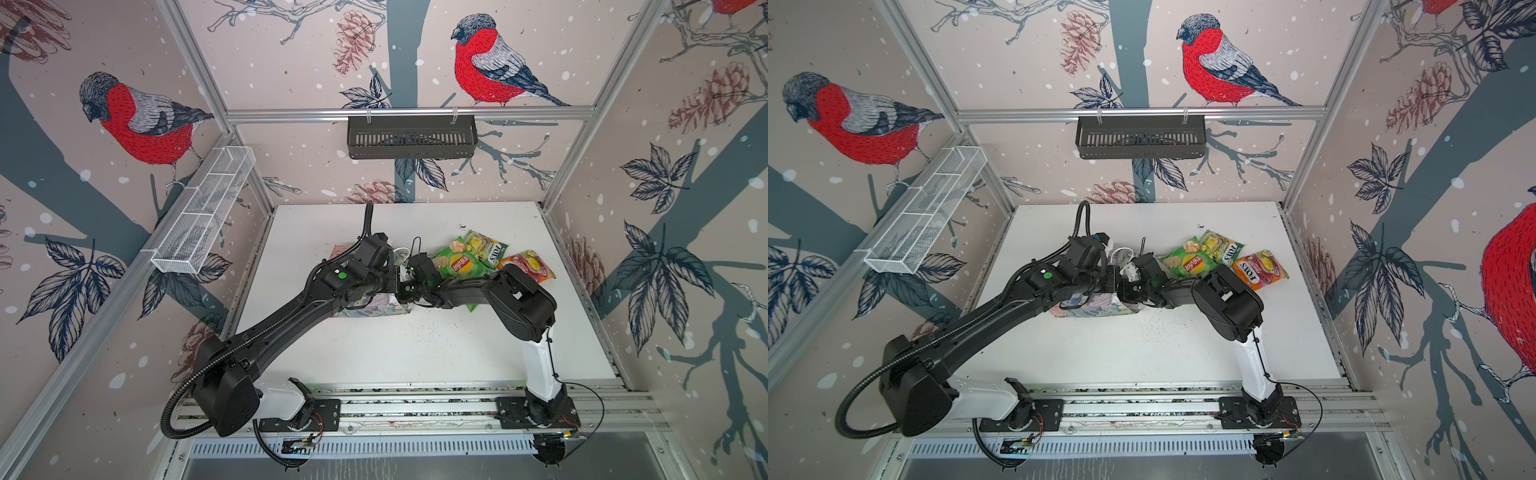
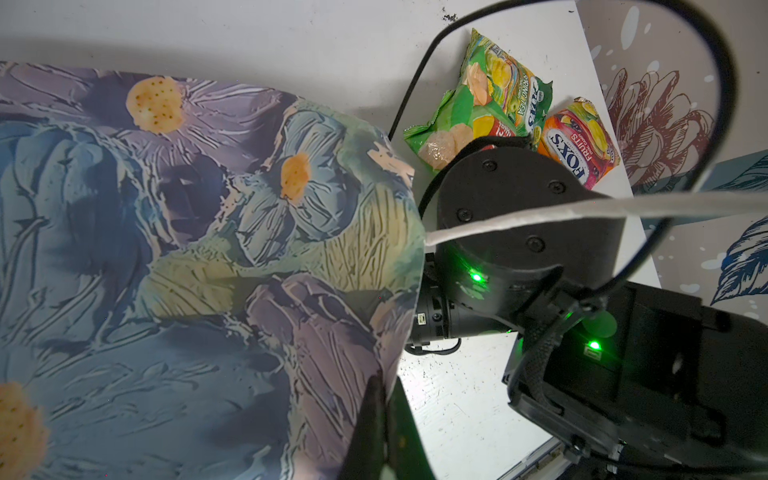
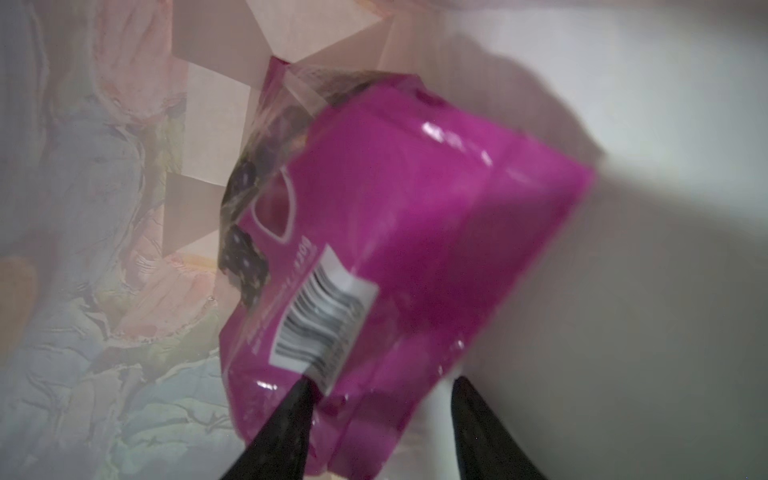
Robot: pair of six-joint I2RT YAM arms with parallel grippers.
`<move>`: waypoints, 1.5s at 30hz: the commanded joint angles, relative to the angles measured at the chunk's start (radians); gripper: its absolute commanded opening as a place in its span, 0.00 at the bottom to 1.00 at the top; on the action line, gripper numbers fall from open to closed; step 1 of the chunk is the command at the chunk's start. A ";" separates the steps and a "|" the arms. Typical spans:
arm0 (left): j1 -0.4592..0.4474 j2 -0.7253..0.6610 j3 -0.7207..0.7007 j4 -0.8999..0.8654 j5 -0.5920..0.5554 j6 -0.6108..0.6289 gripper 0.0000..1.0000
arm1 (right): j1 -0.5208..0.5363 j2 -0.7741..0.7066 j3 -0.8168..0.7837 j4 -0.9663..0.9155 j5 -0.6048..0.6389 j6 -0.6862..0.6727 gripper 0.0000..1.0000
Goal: Take the snacks out of the paper bag
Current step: Pick up the snack from the paper bag.
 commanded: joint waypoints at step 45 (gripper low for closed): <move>0.019 0.027 0.052 0.071 -0.050 0.023 0.00 | -0.065 -0.155 -0.086 0.008 -0.005 -0.058 0.00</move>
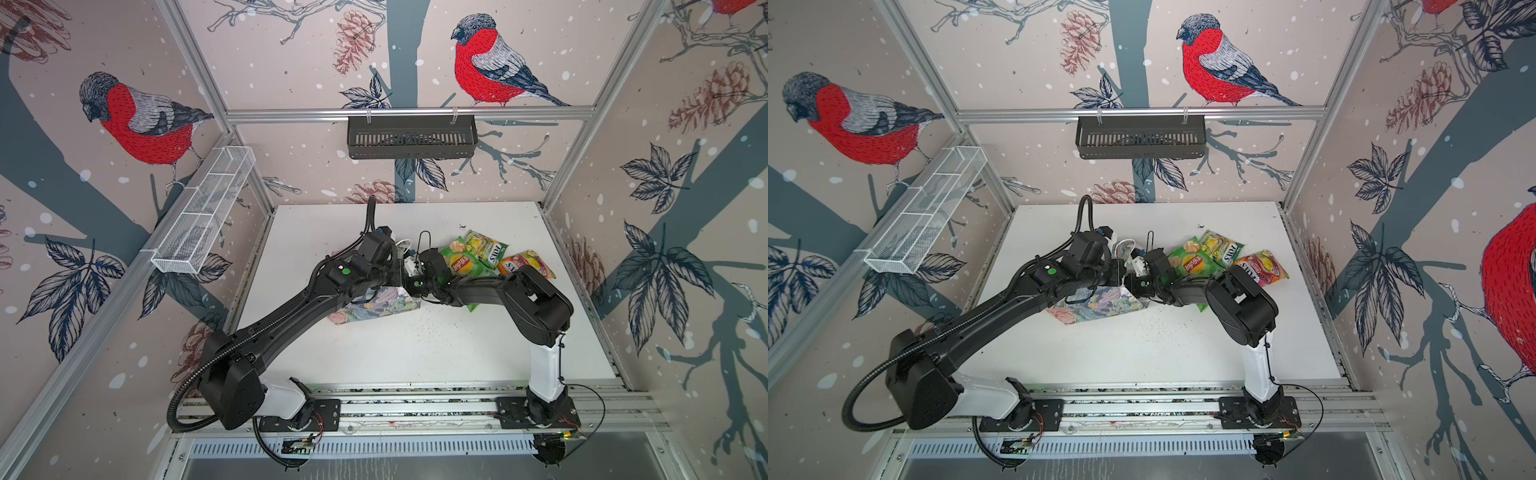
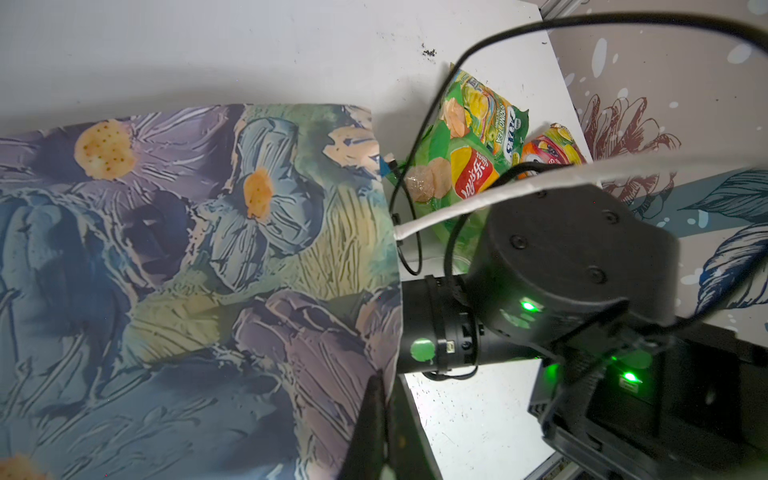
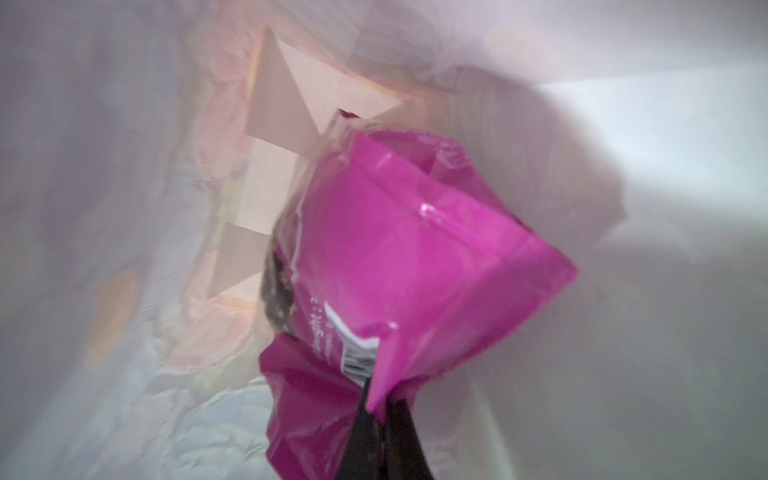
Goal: Take the snacks out of the paper bag
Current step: Pick up the snack from the paper bag.
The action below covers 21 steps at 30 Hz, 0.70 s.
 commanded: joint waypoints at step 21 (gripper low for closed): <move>0.033 -0.046 0.052 0.014 -0.030 0.055 0.00 | -0.035 -0.230 0.020 -0.205 0.131 -0.140 0.00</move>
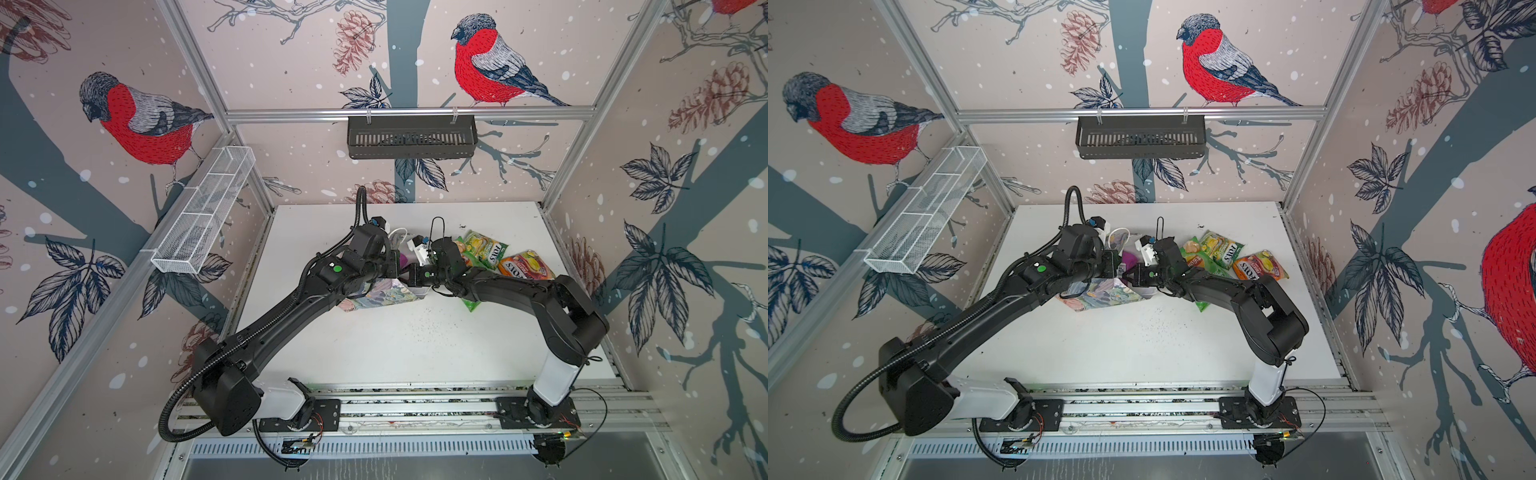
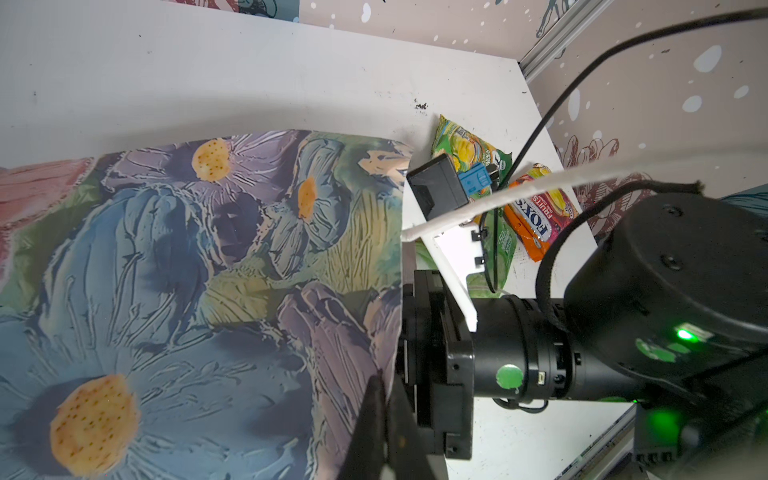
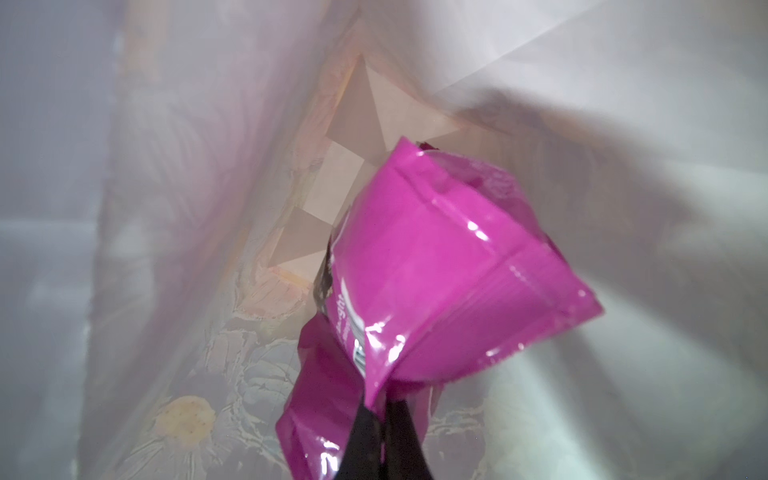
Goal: Take the snacks out of the paper bag
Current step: Pick up the snack from the paper bag.
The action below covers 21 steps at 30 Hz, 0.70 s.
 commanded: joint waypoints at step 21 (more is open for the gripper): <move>0.113 -0.083 0.001 0.009 -0.018 0.045 0.00 | 0.005 -0.079 0.245 -0.232 0.102 -0.143 0.00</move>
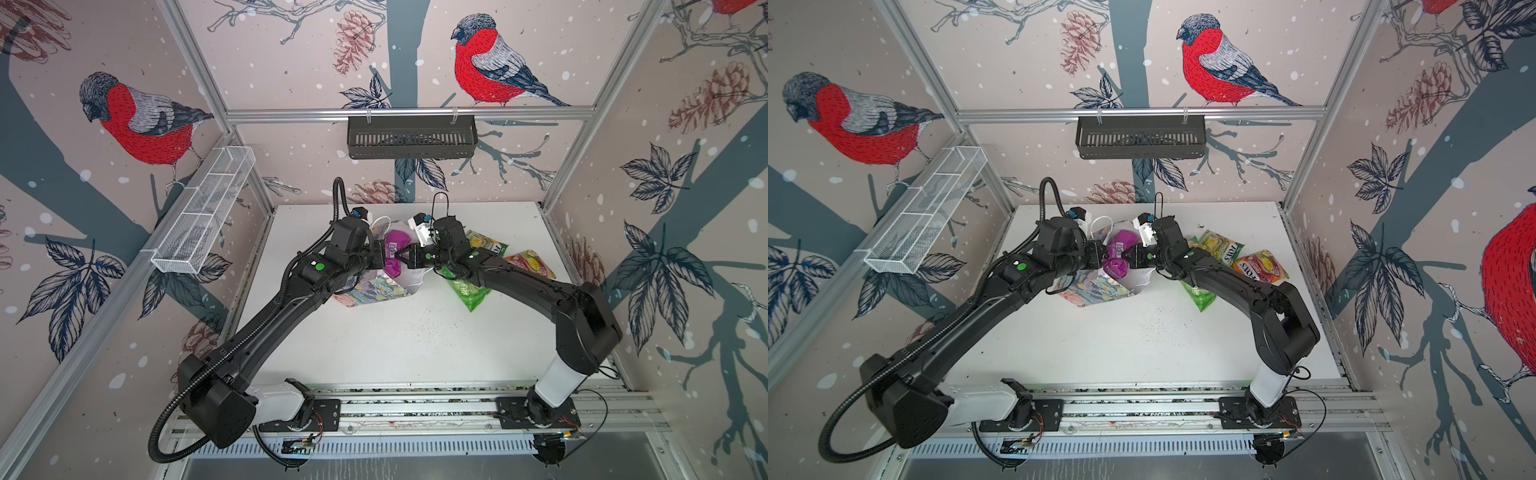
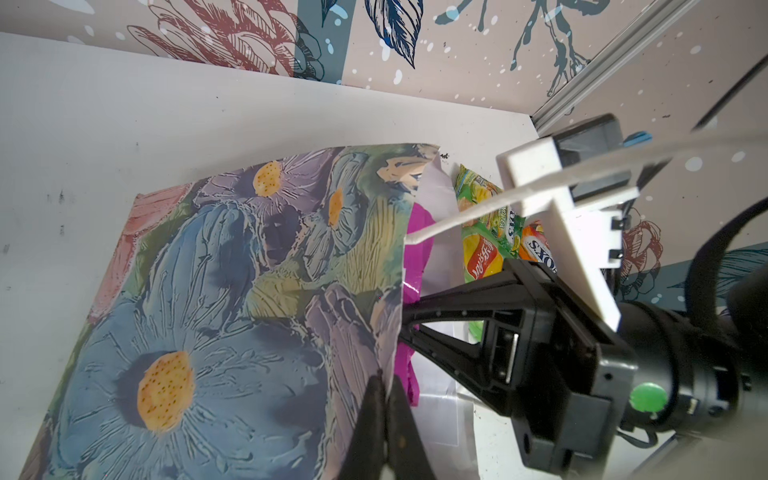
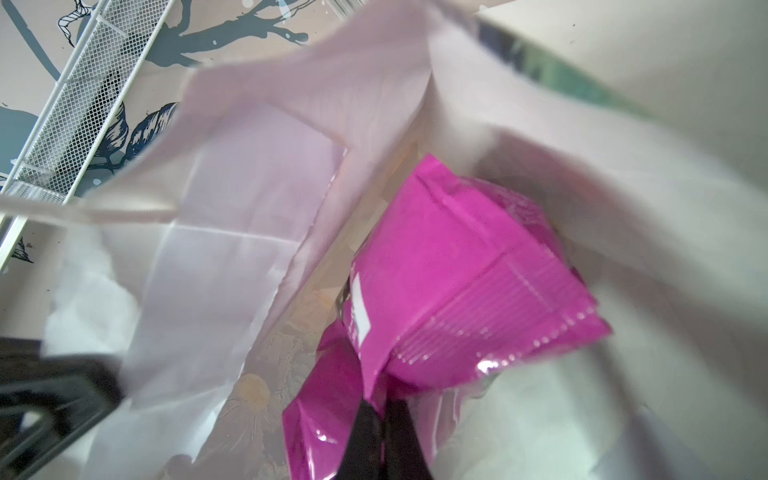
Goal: Take the snacks out of the paper bag
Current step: Pick up the snack from the paper bag.
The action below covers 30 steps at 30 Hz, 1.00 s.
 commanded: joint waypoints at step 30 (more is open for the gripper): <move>0.081 -0.023 -0.014 0.059 0.079 0.054 0.00 | -0.016 -0.186 0.205 0.013 0.076 -0.048 0.00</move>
